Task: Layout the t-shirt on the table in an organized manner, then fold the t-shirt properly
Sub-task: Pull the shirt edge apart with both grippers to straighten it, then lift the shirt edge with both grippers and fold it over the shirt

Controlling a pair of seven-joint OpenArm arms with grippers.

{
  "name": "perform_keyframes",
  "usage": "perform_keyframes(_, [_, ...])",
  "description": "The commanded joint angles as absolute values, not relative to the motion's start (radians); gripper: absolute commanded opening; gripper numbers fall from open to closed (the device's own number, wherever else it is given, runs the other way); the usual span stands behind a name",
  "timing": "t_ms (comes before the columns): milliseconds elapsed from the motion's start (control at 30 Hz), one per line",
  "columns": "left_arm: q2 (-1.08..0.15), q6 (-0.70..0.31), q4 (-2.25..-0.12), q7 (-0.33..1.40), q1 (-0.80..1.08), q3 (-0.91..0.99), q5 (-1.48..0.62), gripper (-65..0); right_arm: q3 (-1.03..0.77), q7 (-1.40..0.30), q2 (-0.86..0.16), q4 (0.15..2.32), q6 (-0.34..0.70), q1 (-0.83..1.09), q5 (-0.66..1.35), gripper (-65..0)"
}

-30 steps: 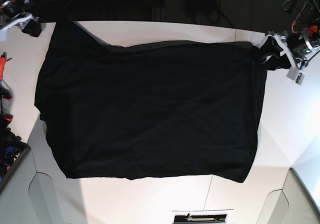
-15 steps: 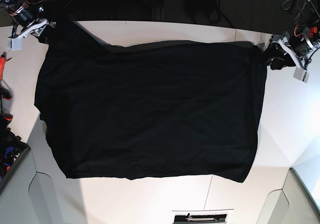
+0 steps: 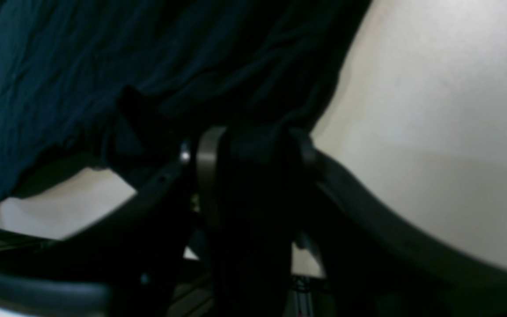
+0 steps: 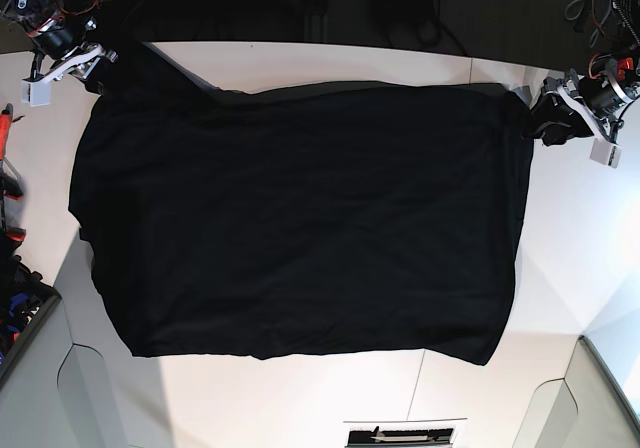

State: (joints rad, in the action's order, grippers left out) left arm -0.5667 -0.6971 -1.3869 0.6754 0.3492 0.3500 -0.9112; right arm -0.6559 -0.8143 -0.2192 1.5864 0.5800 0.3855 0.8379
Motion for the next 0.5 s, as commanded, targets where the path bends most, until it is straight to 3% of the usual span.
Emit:
perform_keyframes(0, [-0.571, -0.698, -1.391, 0.701, 0.350, 0.355, -0.901, -27.1, -0.659, -0.825, -0.232, 1.595, 0.580, 0.389, 0.834, -42.9])
perform_keyframes(400, [-0.516, -0.698, -1.398, 0.780, 0.389, 0.338, -0.971, -27.2, -0.659, -0.839, -0.232, 1.595, 0.581, 0.389, 0.838, -43.1])
perform_keyframes(467, [-0.515, -0.698, -1.407, 0.790, 0.415, 0.337, -0.994, -29.6, -0.659, -0.839, -0.233, 1.595, 0.581, 0.389, 0.849, -43.1])
